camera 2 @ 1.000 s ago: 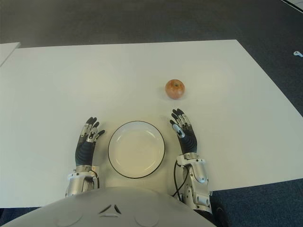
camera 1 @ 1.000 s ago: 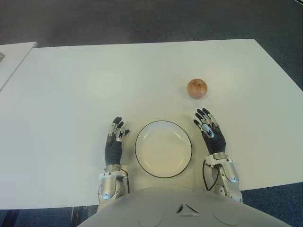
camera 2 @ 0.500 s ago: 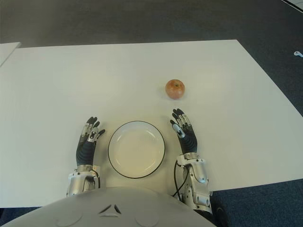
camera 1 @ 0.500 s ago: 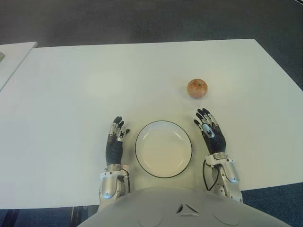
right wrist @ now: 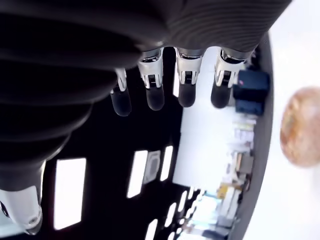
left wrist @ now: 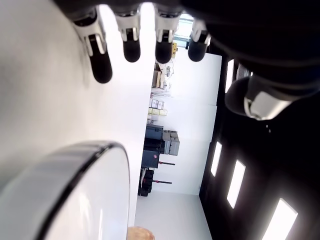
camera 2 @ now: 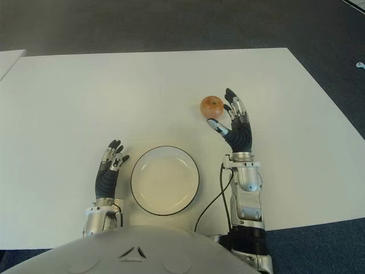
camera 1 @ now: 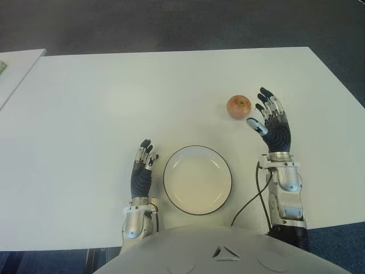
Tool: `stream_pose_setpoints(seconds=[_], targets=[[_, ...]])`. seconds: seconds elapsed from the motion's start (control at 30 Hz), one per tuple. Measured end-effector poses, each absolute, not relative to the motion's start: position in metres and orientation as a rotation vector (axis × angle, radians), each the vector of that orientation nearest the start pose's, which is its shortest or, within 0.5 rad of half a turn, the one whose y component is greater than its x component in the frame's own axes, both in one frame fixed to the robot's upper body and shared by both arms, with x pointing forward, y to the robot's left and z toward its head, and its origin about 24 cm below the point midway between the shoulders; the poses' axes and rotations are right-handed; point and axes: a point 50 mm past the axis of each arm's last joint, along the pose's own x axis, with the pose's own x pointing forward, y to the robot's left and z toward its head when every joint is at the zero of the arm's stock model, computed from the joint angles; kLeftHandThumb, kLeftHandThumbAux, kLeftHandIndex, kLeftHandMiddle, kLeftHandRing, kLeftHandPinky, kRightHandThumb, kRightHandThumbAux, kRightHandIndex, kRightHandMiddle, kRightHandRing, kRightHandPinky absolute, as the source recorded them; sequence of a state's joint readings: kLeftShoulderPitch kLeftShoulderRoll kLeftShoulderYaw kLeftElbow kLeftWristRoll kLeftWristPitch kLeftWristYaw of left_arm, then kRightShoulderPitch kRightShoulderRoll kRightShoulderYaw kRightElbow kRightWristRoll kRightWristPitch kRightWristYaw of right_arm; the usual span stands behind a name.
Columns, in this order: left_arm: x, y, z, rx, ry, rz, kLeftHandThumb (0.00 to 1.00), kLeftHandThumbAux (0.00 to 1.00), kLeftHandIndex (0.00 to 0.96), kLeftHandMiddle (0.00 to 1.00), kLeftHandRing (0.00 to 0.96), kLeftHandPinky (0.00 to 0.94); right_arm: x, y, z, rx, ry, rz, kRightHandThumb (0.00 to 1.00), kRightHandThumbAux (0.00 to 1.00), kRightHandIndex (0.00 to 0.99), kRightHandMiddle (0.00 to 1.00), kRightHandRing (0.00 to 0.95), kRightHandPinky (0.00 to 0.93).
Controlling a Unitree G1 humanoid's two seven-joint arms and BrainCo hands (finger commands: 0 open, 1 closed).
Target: Put the apples into the plate.
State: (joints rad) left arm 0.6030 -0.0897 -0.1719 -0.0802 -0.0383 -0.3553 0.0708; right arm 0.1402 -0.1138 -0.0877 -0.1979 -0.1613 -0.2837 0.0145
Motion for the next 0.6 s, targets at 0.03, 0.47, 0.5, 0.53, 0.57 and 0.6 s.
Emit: stream_pose_setpoints(seconds=[0.03,0.47,0.5,0.53,0.57,0.6], targets=[[0.124,0.13,-0.011,-0.156,0.131,0.139,0.081,0.411,0.03,0.049,0.023,0.035,0.221,-0.188,0.087,-0.365,-0.342,-0.062,0.33,0.547,0.079,0.066,0.047,0.079],[0.128,0.127,-0.01,-0.163,0.12,0.133,0.093,0.347,0.019,0.032,0.004,0.034,0.284,-0.183,0.107,-1.067,-0.372,-0.021,0.285,0.473,0.007,0.001,0.0,0.003],[0.128,0.127,-0.01,-0.163,0.121,0.134,0.093,0.343,0.019,0.031,0.003,0.035,0.29,-0.18,0.11,-1.124,-0.371,-0.007,0.287,0.472,0.006,0.001,0.0,0.002],[0.128,0.127,-0.01,-0.164,0.121,0.136,0.093,0.337,0.019,0.033,0.005,0.037,0.297,-0.176,0.113,-1.186,-0.369,0.008,0.29,0.468,0.003,0.0,0.0,0.001],[0.129,0.127,-0.011,-0.165,0.123,0.137,0.094,0.333,0.02,0.034,0.006,0.039,0.304,-0.171,0.116,-1.25,-0.363,0.026,0.292,0.466,0.002,0.0,0.0,0.0],[0.129,0.126,-0.011,-0.165,0.124,0.138,0.094,0.331,0.02,0.034,0.007,0.04,0.31,-0.167,0.118,-1.292,-0.359,0.039,0.292,0.465,0.001,0.0,0.0,0.0]])
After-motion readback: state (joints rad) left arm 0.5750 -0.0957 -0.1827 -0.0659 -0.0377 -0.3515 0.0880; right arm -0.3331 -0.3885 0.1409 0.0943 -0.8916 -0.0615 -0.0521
